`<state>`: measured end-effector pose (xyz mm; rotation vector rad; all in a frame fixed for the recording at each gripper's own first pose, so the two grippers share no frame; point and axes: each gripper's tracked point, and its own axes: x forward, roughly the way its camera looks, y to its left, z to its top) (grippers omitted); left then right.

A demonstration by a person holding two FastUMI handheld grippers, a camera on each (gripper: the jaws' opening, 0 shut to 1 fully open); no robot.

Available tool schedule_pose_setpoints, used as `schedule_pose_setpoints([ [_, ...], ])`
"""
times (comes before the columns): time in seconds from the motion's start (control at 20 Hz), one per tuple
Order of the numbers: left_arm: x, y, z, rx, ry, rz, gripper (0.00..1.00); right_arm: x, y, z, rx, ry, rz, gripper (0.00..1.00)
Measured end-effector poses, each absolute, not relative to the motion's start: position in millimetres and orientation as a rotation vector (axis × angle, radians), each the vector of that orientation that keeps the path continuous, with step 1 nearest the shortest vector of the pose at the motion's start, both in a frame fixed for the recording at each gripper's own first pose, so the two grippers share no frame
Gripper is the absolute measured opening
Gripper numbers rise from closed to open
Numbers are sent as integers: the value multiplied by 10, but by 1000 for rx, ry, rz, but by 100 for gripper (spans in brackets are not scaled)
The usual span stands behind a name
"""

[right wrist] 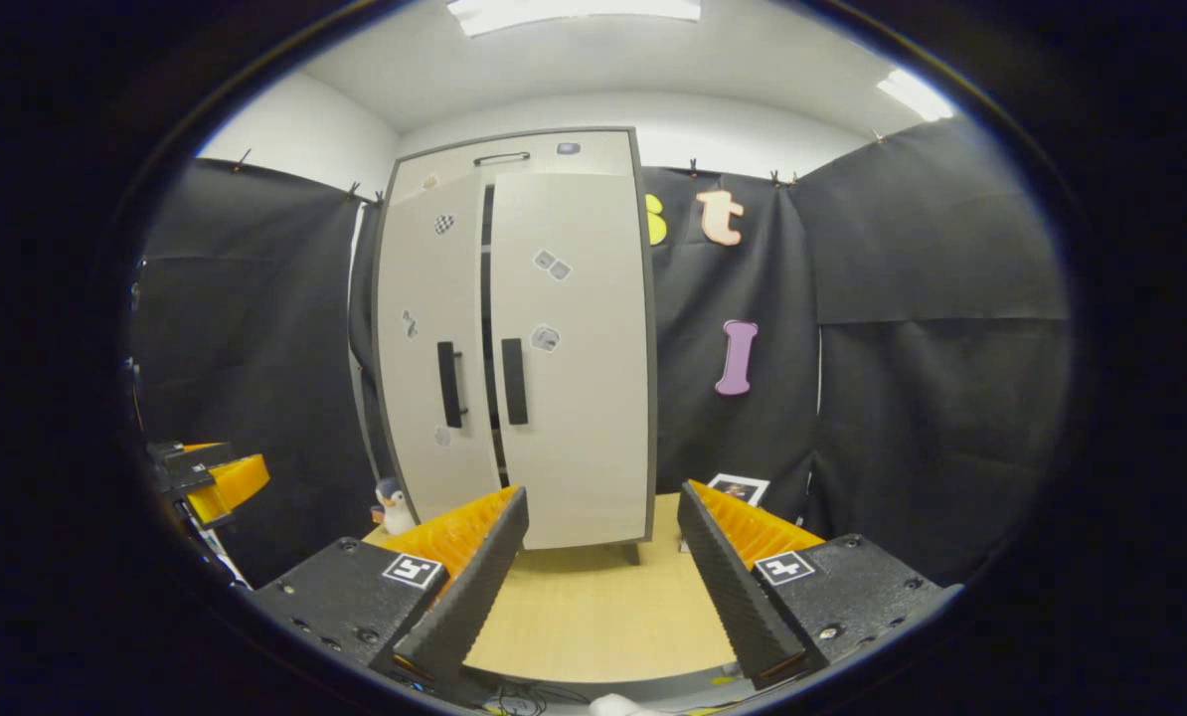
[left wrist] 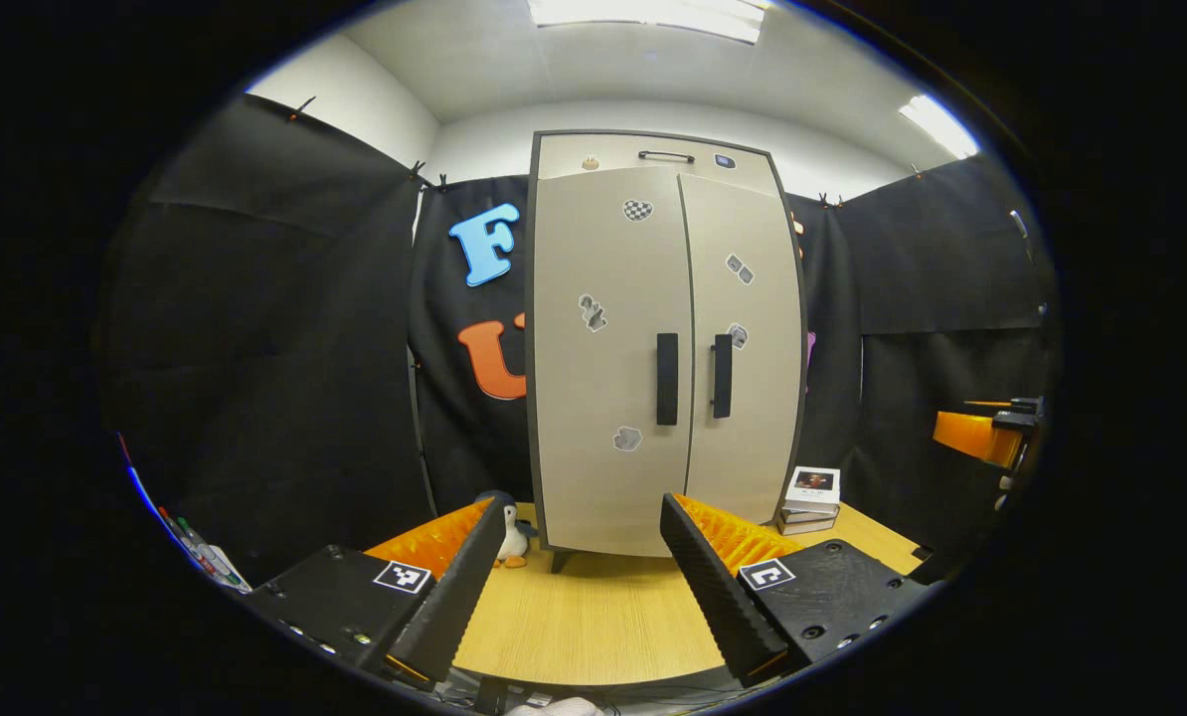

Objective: Grab one shoe with the right hand and put it into the shoe cabinet, grab the other shoe with the left hand and put it into the shoe cabinet; then close the right door with the right hand and the left door with the left hand.

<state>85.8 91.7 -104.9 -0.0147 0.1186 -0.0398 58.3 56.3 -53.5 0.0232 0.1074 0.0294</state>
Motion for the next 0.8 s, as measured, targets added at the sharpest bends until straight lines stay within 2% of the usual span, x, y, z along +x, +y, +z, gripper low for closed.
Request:
schedule_pose_setpoints([
  [0.05, 864, 925, -1049, -11, 119, -38, 100, 592, 570, -526, 24, 104, 33, 99],
  [0.1, 864, 926, -1040, -8, 117, -38, 96, 596, 573, -522, 24, 102, 34, 99],
  [0.15, 859, 927, -1033, -6, 116, -36, 100, 595, 569, -521, 22, 101, 32, 99],
  [0.25, 863, 940, -1042, -2, 118, -33, 100, 616, 572, -555, 22, 108, 31, 99],
  [0.3, 865, 950, -1040, -2, 120, -32, 96, 627, 574, -567, 24, 112, 31, 99],
  [0.35, 853, 955, -1048, -3, 120, -30, 100, 629, 576, -568, 27, 115, 31, 99],
  [0.4, 852, 956, -1033, -3, 119, -30, 96, 628, 575, -565, 28, 114, 29, 99],
  [0.45, 863, 969, -1037, -3, 118, -27, 100, 629, 568, -566, 29, 114, 26, 99],
  [0.55, 866, 969, -1029, -2, 118, -30, 100, 632, 569, -570, 28, 113, 24, 96],
  [0.8, 873, 946, -1056, -2, 125, -38, 100, 636, 576, -596, 52, 120, 24, 99],
])
